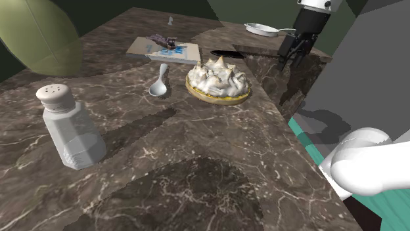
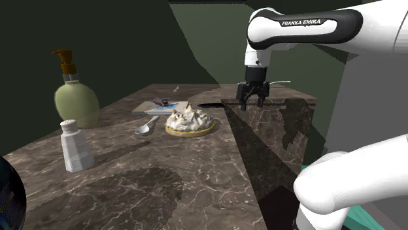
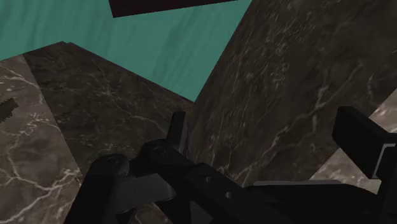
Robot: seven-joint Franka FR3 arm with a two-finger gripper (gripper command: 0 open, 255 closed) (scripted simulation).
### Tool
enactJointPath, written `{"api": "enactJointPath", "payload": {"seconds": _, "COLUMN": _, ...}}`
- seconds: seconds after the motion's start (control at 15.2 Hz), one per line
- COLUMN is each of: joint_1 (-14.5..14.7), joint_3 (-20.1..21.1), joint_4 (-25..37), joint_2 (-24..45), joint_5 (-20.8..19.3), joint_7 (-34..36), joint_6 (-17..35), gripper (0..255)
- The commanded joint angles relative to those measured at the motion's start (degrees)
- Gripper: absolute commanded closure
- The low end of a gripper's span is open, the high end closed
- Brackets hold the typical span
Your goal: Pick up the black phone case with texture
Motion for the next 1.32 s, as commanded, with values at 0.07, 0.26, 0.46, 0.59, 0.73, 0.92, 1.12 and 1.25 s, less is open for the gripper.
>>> {"api": "enactJointPath", "payload": {"seconds": 0.07, "joint_1": 0.68, "joint_3": -0.74, "joint_4": 1.39, "joint_2": 2.28, "joint_5": -0.51, "joint_7": -2.46, "joint_6": 0.85, "gripper": 0}}
{"api": "enactJointPath", "payload": {"seconds": 0.26, "joint_1": 2.78, "joint_3": -2.71, "joint_4": 6.05, "joint_2": 9.15, "joint_5": -1.63, "joint_7": -9.72, "joint_6": 2.97, "gripper": 0}}
{"api": "enactJointPath", "payload": {"seconds": 0.46, "joint_1": 4.83, "joint_3": -4.28, "joint_4": 11.36, "joint_2": 16.01, "joint_5": -2.15, "joint_7": -16.85, "joint_6": 4.47, "gripper": 0}}
{"api": "enactJointPath", "payload": {"seconds": 0.59, "joint_1": 6.12, "joint_3": -5.08, "joint_4": 15.23, "joint_2": 20.57, "joint_5": -2.21, "joint_7": -21.54, "joint_6": 5.1, "gripper": 0}}
{"api": "enactJointPath", "payload": {"seconds": 0.73, "joint_1": 7.27, "joint_3": -5.65, "joint_4": 19.34, "joint_2": 25.09, "joint_5": -2.07, "joint_7": -26.16, "joint_6": 5.46, "gripper": 0}}
{"api": "enactJointPath", "payload": {"seconds": 0.92, "joint_1": 8.76, "joint_3": -6.07, "joint_4": 25.96, "joint_2": 31.81, "joint_5": -1.59, "joint_7": -32.92, "joint_6": 5.46, "gripper": 0}}
{"api": "enactJointPath", "payload": {"seconds": 1.12, "joint_1": 9.96, "joint_3": -5.96, "joint_4": 33.09, "joint_2": 38.43, "joint_5": -0.95, "joint_7": -39.4, "joint_6": 4.86, "gripper": 0}}
{"api": "enactJointPath", "payload": {"seconds": 1.25, "joint_1": 10.64, "joint_3": -5.63, "joint_4": 38.15, "joint_2": 42.81, "joint_5": -0.54, "joint_7": -43.52, "joint_6": 4.12, "gripper": 0}}
